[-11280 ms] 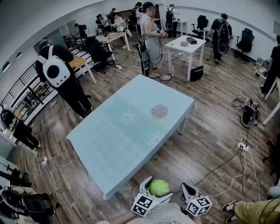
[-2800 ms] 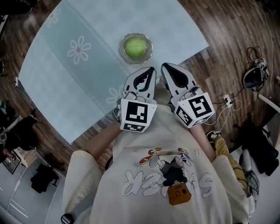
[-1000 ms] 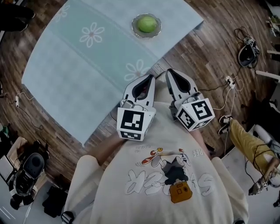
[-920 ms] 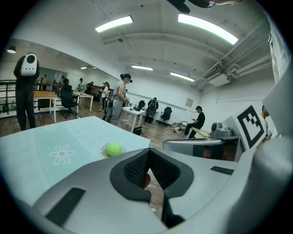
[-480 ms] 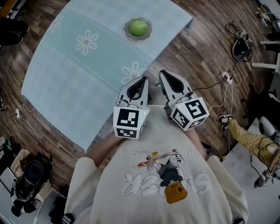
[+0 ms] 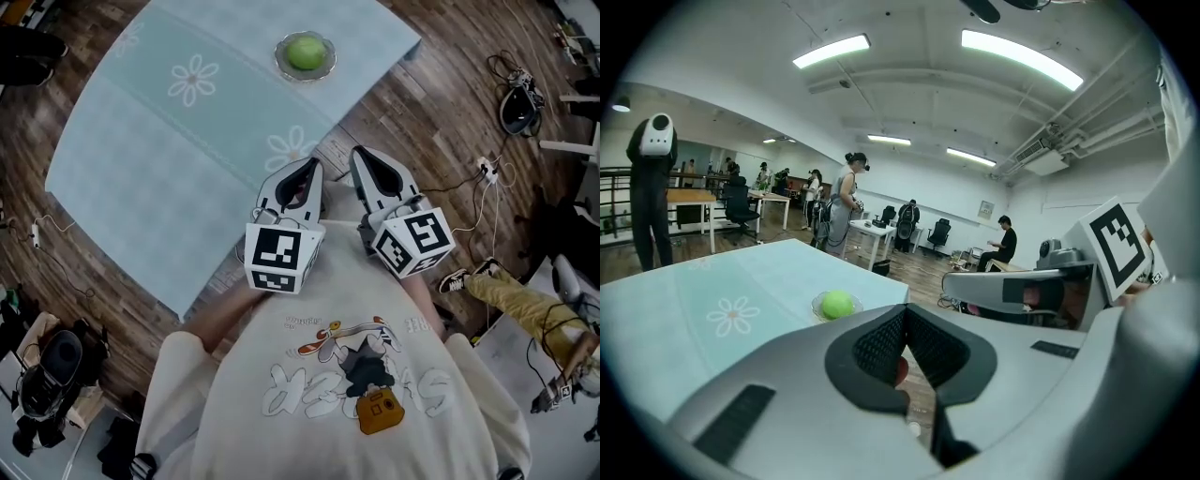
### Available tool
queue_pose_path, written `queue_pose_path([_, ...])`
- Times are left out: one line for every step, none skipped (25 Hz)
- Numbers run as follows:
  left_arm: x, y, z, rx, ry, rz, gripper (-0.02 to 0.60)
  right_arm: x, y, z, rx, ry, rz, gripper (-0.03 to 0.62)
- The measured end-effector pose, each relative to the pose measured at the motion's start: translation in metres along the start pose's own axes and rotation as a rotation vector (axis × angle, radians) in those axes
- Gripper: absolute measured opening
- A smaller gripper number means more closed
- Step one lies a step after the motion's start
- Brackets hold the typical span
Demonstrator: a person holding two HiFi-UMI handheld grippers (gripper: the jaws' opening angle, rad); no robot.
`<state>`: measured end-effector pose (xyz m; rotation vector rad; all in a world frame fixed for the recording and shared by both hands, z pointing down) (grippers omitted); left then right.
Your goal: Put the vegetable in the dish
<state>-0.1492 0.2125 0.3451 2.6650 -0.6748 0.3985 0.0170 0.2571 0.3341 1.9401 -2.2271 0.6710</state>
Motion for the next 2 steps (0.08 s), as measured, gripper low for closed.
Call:
queue_pose_path([-0.0020,0.0003,-0.0010,0.002,0.000,0.002,0.008,-0.0003,0.0019,-0.0011,0.000,0.001,0.001,0.023])
queue_pose_path([-0.0042,0.0008,-0.0021,0.004,0.000,0.003,0.008,-0.0004,0.0040,-0.0023,-0.001,0.001,0.002,0.023])
Point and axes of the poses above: the fingertips, and each gripper's own axes: x forward along the fingers, y to its left, z out of its top, the point moved 10 cm from there along -x, backward along the fingers, and after that the axes turned 5 degrees about -z, right-handed, at the moved point
